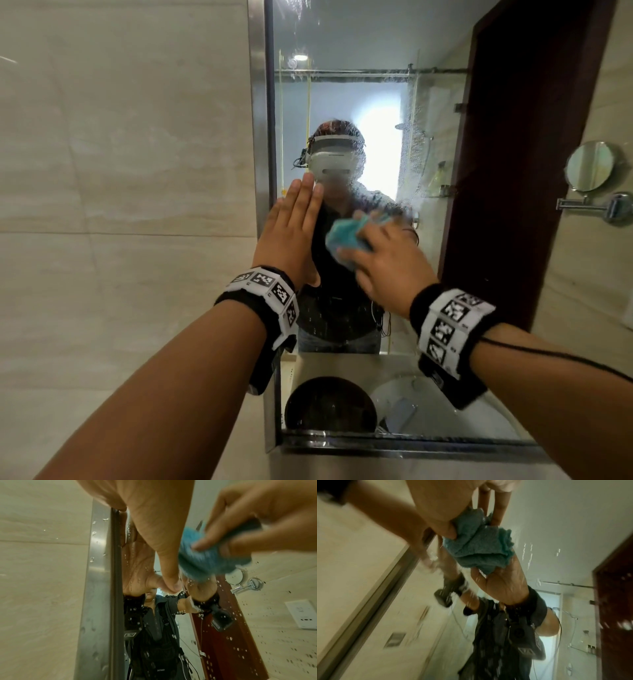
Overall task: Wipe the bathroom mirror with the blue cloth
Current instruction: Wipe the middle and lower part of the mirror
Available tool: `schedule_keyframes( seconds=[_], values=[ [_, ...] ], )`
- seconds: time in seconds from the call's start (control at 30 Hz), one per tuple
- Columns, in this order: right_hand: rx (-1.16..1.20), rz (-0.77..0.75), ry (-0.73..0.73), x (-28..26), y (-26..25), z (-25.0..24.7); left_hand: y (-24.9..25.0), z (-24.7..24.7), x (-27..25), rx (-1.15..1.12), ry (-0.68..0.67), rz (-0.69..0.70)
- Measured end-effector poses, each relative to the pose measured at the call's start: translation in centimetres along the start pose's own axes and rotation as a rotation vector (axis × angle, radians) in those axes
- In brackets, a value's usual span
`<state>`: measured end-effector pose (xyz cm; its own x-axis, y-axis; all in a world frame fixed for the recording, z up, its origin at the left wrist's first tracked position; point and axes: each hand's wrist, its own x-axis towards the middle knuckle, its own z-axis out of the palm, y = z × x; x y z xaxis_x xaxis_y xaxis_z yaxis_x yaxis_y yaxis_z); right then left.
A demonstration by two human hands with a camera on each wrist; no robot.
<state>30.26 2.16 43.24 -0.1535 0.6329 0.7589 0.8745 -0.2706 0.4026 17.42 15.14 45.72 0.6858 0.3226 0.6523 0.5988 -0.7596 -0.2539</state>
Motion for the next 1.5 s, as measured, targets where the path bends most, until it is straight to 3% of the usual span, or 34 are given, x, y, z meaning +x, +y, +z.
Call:
schedule_keyframes(
  seconds=[0.07,0.17,0.23,0.33,0.37,0.43,0.5,0.57,0.6,0.73,0.8,0.87,0.97,1.13,1.23,1.3,1.43,1.5],
  values=[
    [0.018,-0.102,-0.147,-1.9,-0.4,0.7,0.1,-0.1,-0.1,-0.004,-0.003,-0.002],
    [-0.007,-0.185,-0.148,-1.0,1.2,0.0,0.0,0.1,-0.1,0.007,-0.008,-0.002],
    [-0.013,-0.085,-0.054,1.4,2.4,-1.3,-0.1,0.1,0.0,0.0,-0.005,0.001],
    [0.092,0.201,0.154,3.8,3.3,-2.8,0.0,0.1,-0.1,-0.03,-0.009,-0.003],
    [0.093,0.219,0.177,3.5,2.9,-2.4,-0.1,0.1,-0.1,-0.032,-0.01,-0.005],
    [0.036,0.083,0.136,1.4,1.8,-0.5,0.0,0.0,-0.1,-0.024,-0.007,-0.006],
    [-0.016,-0.143,-0.007,-1.2,1.1,0.7,0.0,-0.1,-0.1,-0.013,-0.005,-0.007],
    [-0.045,-0.231,-0.064,-1.1,2.3,-0.3,0.1,-0.1,-0.1,-0.013,-0.012,-0.009],
    [-0.052,-0.185,-0.043,0.0,3.1,-1.1,0.1,-0.1,-0.1,-0.014,-0.016,-0.01],
    [0.14,0.297,0.128,3.1,3.0,-2.6,0.1,-0.2,-0.2,-0.039,-0.008,-0.012],
    [0.099,0.22,0.123,1.5,0.9,-1.2,0.1,-0.3,-0.3,-0.042,0.006,-0.011],
    [0.054,-0.005,0.005,-1.1,-0.2,0.2,0.2,-0.3,-0.3,-0.039,0.017,-0.012],
    [0.004,-0.171,-0.115,0.0,1.8,-1.2,0.2,-0.2,-0.2,-0.039,0.008,-0.013],
    [0.098,0.091,0.011,1.3,1.6,-1.5,0.1,-0.2,-0.2,-0.033,0.005,-0.012],
    [0.031,-0.084,-0.043,-1.4,0.0,0.2,0.1,-0.1,-0.2,-0.032,0.002,-0.009],
    [0.008,-0.128,-0.037,-0.2,1.1,-0.4,0.0,0.0,-0.1,-0.037,0.0,-0.005],
    [0.134,0.272,0.151,3.7,3.4,-2.6,-0.1,0.0,-0.1,-0.05,-0.003,-0.004],
    [0.107,0.239,0.147,2.7,2.4,-1.4,0.0,-0.1,-0.1,-0.047,-0.002,-0.007]
  ],
)
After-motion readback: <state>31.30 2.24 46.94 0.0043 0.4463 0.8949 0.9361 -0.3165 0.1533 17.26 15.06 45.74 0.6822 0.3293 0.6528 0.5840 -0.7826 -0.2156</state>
